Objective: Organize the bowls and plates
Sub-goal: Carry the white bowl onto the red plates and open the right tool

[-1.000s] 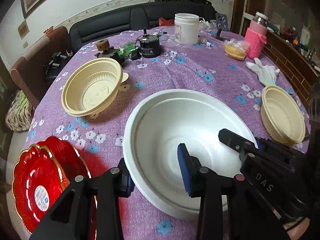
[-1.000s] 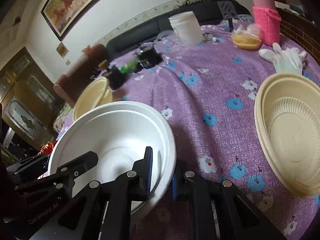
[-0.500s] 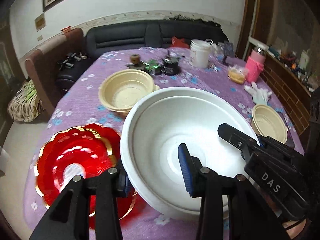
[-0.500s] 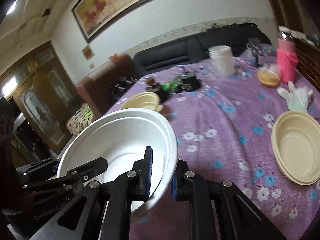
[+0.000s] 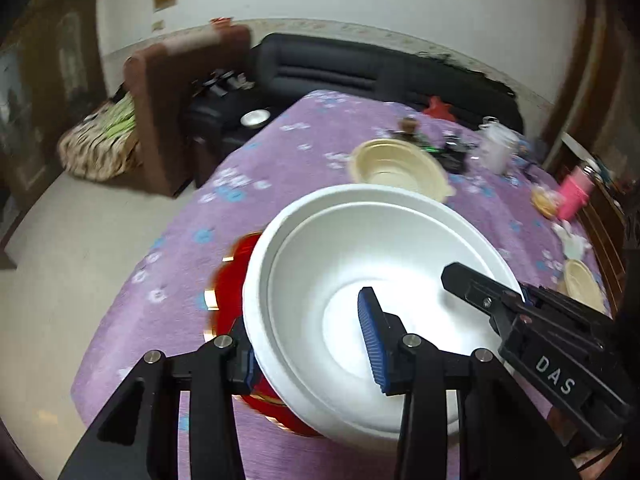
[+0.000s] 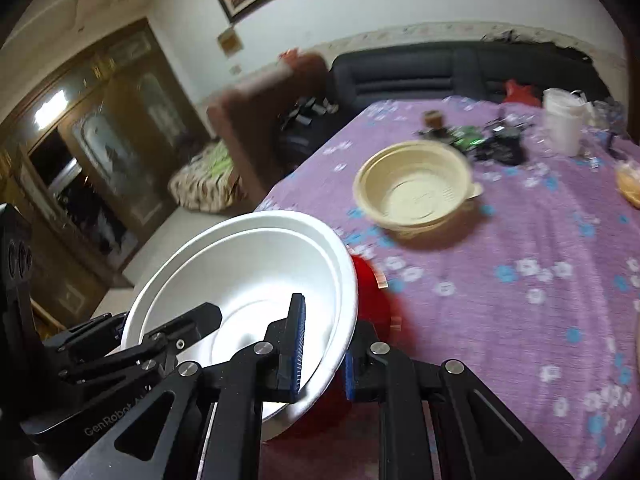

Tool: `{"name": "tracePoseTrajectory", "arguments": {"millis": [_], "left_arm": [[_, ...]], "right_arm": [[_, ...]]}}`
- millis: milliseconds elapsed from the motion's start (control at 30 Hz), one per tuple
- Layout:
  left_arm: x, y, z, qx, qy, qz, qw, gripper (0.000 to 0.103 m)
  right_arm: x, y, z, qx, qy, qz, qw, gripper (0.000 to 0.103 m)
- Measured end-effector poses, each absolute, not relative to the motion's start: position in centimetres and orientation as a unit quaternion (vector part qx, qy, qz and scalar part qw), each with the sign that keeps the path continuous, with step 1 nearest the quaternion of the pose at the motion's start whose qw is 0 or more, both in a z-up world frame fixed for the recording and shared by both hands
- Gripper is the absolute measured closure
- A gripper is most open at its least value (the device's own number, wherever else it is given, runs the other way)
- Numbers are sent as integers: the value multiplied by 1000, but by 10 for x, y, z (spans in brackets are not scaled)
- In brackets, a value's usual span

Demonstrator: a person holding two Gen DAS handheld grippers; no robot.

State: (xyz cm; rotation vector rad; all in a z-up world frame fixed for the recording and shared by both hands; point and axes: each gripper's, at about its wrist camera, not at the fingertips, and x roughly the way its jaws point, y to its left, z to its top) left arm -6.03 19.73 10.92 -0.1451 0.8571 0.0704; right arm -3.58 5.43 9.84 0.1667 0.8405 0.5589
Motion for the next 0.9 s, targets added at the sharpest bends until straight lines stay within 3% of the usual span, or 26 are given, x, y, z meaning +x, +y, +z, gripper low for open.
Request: {"name": "tracePoseTrajectory", "arguments": {"millis": [267, 400, 567, 633, 767, 900], "left_arm": [[-42, 228, 79, -84, 441, 52, 892, 60], [-41, 227, 78, -90, 441, 39, 892, 43], [-48, 228, 88, -76, 422, 56, 902, 34], [-51, 231, 93, -82, 414, 62, 904, 30], [-60, 235, 104, -93, 396, 69, 911, 28], [-71, 236, 116, -108, 375, 73, 918, 24]], "right_arm": [[-20, 91, 77, 31, 423, 252, 870, 86], [-12, 95, 68, 22, 434, 248, 866, 86], [-11, 99, 63, 1, 429, 240, 871, 85], [-13, 100, 64, -11, 416, 232, 879, 79], [-19, 95, 73, -2, 387, 226, 894, 50], [-23, 88, 81, 17, 371, 232, 899, 44]]}}
